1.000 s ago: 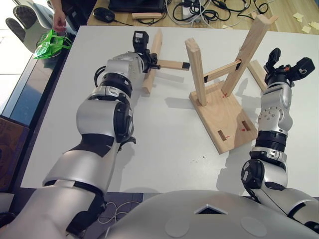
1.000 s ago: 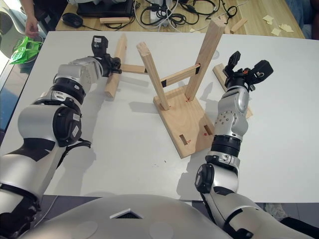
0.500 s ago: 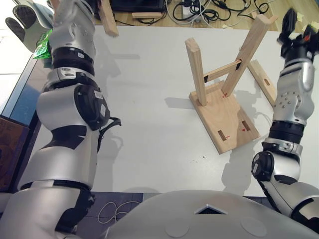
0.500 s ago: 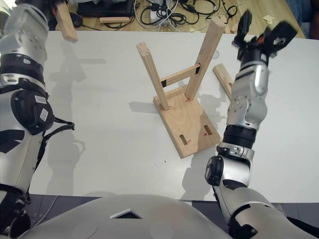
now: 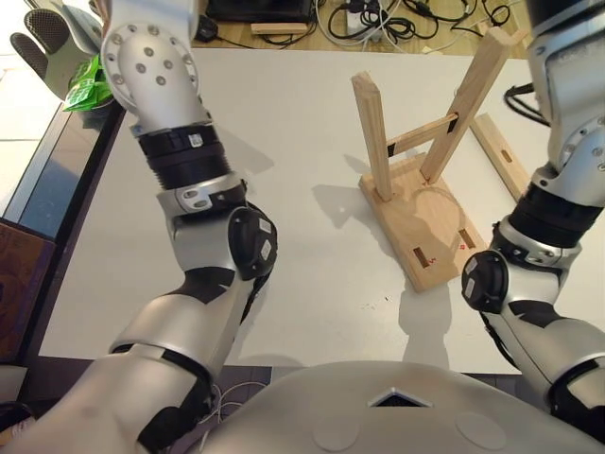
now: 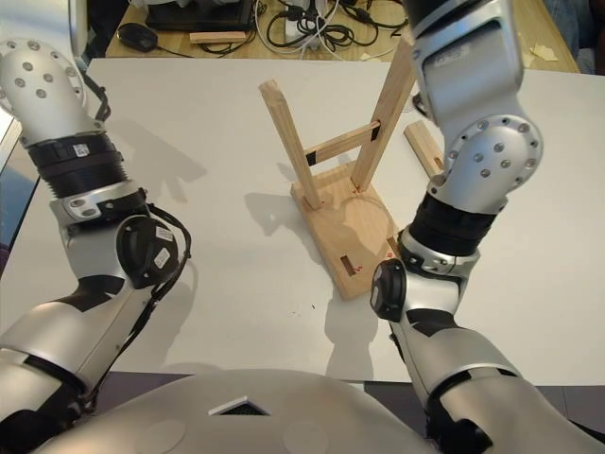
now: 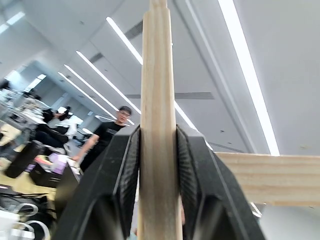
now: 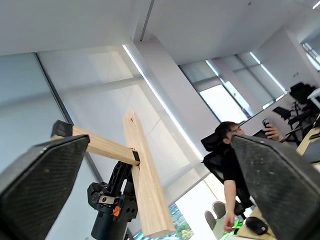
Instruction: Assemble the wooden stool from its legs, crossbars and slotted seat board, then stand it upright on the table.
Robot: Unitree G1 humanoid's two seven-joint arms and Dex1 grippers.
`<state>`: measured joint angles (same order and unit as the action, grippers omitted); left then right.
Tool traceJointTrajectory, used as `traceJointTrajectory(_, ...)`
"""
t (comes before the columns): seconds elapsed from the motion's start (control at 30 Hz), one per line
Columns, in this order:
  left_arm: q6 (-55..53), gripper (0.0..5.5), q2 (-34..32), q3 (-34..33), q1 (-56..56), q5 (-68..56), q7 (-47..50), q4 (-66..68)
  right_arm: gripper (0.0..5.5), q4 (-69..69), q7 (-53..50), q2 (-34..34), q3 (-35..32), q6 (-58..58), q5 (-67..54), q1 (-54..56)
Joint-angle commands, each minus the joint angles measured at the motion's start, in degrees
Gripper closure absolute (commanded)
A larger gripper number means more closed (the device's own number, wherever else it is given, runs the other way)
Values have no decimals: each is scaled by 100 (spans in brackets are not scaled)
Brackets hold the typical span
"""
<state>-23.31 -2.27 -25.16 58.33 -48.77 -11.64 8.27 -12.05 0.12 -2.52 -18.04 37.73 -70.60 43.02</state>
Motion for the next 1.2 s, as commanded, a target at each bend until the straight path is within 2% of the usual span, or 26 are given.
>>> traceJointTrajectory(0.03, -182, 452, 222, 92, -93, -346, 246, -298, 10, -294, -501, 269, 65, 196, -716, -498)
traceJointTrajectory(0.17, -161, 452, 510, 58, -42, -800, 372, -373, 10, -478, -771, 451, 175, 160, -1286, -797)
traceJointTrajectory(0.37, -323, 452, 807, 360, -188, -1109, 376, -604, 10, -666, -774, 658, 598, 193, -1868, -997)
traceJointTrajectory(0.5, -388, 452, 948, 484, -216, -1334, 591, -842, 10, -681, -825, 803, 885, 35, -1844, -830)
traceJointTrajectory(0.63, -375, 452, 1012, 558, -235, -1480, 741, -917, 91, -606, -907, 837, 901, -177, -1842, -759)
traceJointTrajectory(1.2, -223, 452, 1273, 818, -489, -2051, 1130, -1008, 378, -617, -812, 734, 969, -364, -2047, -815)
